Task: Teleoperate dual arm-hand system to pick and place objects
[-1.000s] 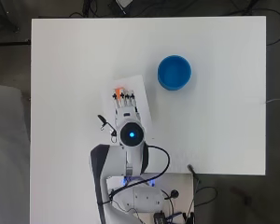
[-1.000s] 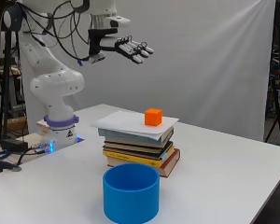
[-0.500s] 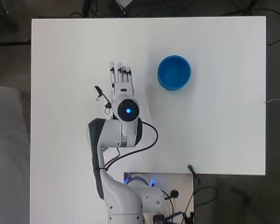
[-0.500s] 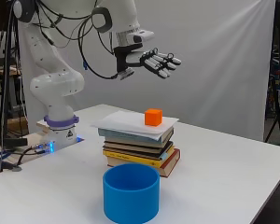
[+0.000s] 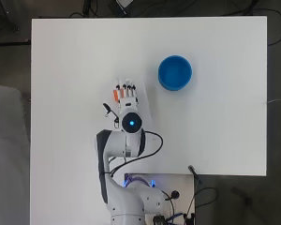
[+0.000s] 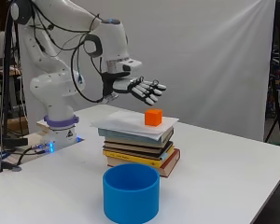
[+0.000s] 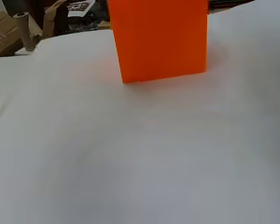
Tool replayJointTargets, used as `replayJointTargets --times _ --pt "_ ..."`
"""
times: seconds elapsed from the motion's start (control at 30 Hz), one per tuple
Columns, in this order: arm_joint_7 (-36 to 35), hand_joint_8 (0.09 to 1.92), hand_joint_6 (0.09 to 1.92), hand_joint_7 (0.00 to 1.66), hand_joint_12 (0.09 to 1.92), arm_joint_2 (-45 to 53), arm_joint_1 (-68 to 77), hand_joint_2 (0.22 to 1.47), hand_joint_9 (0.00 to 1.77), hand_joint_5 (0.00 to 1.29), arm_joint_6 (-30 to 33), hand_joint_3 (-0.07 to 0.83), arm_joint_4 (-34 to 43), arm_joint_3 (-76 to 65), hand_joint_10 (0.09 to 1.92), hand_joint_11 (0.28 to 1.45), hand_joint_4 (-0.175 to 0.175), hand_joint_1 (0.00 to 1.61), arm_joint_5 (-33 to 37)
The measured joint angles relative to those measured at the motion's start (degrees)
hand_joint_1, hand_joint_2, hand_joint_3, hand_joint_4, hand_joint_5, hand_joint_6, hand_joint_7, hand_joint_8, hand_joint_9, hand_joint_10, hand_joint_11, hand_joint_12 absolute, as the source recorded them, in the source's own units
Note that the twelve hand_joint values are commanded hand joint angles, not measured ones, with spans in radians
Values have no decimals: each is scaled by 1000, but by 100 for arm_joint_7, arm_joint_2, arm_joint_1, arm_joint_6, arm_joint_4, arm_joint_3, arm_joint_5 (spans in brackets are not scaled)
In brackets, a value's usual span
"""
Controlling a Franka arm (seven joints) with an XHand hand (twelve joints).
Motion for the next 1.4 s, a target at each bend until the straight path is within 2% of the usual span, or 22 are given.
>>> replayJointTargets --times 0.1,0.2,0.3,0.37,0.53,0.6,0.63,0.67,0.7,0.73,0.77,0.8,0.83,0.87,0.93,1.0,1.1,1.13,1.17,1.23,1.3,1.4 --pt "-65 87 87 230 87 0 2 963 395 122 43 14 -88 47 87 505 35 232 -104" --pt "44 87 87 243 87 356 -6 965 402 141 9 9 193 59 87 509 36 243 -139" --pt "152 87 87 431 87 849 -10 988 550 332 -6 3 599 53 87 551 60 262 -106" --pt "159 87 87 483 87 1025 -8 1000 592 380 101 3 707 55 87 572 66 254 -44" --pt "-149 87 87 498 87 1047 14 1002 602 388 487 1 407 52 87 604 71 211 201" --pt "-360 87 87 433 87 1036 23 999 558 352 586 0 309 42 87 582 65 186 302" --pt "-419 87 87 483 87 1027 27 1011 615 373 620 1 258 46 87 612 63 190 336" --pt "-471 87 87 585 87 1018 32 1038 710 480 629 1 202 48 87 668 76 225 344" --pt "-536 91 499 739 87 1008 37 1135 838 588 627 -42 167 43 87 723 114 466 346" --pt "-643 712 866 843 590 1006 43 1180 972 683 599 -41 151 27 748 773 142 677 371" --pt "-764 1254 1192 954 1159 1024 47 1234 1146 675 517 -17 161 -11 1277 885 159 762 424" --pt "-880 1588 1448 995 1525 1060 53 1290 1248 616 376 11 198 -60 1593 963 168 763 494" --pt "-1007 1769 1542 1001 1726 1089 61 1310 1301 598 211 18 243 -101 1762 992 172 777 565" --pt "-1166 1860 1560 998 1828 1099 68 1313 1325 600 40 15 285 -146 1846 1006 174 797 652" --pt "-1488 1920 1545 988 1901 1106 83 1306 1339 620 -220 5 366 -239 1905 1017 175 828 852" --pt "-1662 1920 1501 912 1897 1074 93 1286 1257 651 -367 -2 574 -330 1918 958 175 850 994" --pt "-1666 1920 1529 817 1863 987 110 1291 1159 641 -722 2 1095 -447 1920 889 175 847 1156" --pt "-1659 1784 1299 728 1767 958 110 1247 1041 552 -841 -4 1271 -486 1873 790 137 799 1180" --pt "-1657 1688 991 663 1688 928 106 1206 951 513 -913 -6 1419 -502 1840 713 106 760 1174" --pt "-1548 1710 544 624 1696 935 92 1169 922 548 -970 -2 1629 -474 1878 698 84 756 1005" --pt "-1208 1767 345 638 1735 988 72 1157 953 604 -1090 -1 1868 -467 1909 720 85 750 755" --pt "-404 1772 266 661 1740 1041 22 1148 969 643 -1330 -2 2445 -454 1920 725 93 769 205"
